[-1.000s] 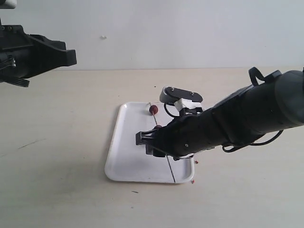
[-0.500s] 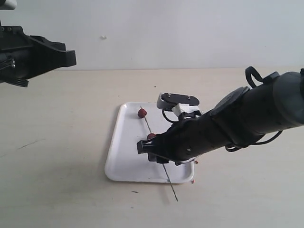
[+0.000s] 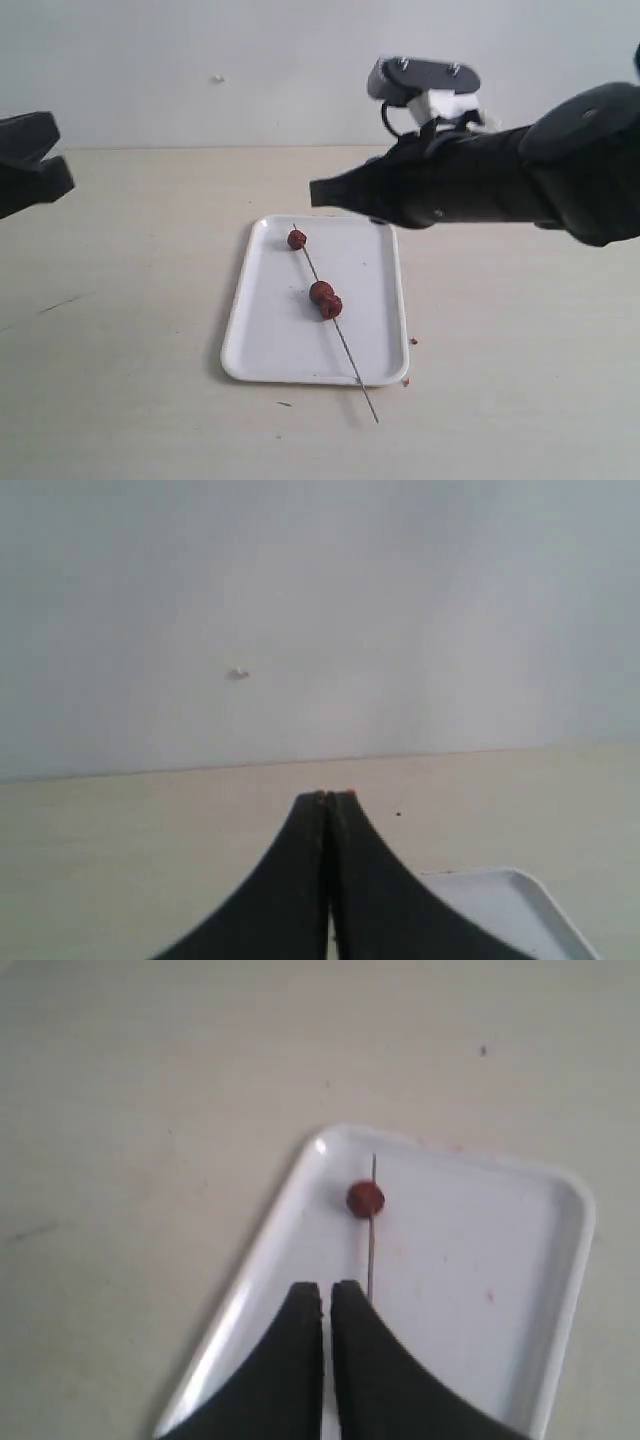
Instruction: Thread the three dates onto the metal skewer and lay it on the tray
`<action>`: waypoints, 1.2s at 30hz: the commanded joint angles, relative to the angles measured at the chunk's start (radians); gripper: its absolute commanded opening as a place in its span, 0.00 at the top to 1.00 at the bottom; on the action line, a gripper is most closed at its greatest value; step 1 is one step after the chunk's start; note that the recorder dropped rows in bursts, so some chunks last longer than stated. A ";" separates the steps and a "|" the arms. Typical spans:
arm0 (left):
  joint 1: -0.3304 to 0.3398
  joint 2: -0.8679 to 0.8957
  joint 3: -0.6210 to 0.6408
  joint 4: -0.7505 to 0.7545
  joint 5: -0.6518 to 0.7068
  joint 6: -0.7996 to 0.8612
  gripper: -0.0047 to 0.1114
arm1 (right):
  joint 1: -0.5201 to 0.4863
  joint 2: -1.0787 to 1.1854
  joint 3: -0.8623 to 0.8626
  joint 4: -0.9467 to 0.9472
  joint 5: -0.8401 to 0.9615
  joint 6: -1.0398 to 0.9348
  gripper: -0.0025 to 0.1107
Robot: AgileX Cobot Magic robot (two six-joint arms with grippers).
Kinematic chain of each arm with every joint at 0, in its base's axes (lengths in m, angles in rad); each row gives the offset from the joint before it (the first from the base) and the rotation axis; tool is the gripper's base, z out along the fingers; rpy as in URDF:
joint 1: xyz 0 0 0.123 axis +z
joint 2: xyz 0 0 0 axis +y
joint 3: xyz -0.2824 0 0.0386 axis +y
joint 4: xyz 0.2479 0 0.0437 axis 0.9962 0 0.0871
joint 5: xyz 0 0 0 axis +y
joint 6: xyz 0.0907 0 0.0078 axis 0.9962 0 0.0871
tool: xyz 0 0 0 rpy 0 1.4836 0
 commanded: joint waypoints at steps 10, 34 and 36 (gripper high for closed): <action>0.003 -0.483 0.369 0.032 -0.092 0.100 0.96 | -0.005 -0.583 0.273 -0.222 -0.159 -0.011 0.98; 0.003 -1.097 0.353 0.024 0.598 0.142 0.96 | -0.005 -1.069 0.607 -0.437 -0.301 0.235 0.98; 0.003 -1.097 0.353 0.024 0.630 0.142 0.96 | -0.005 -1.069 0.607 -0.437 -0.301 0.235 0.98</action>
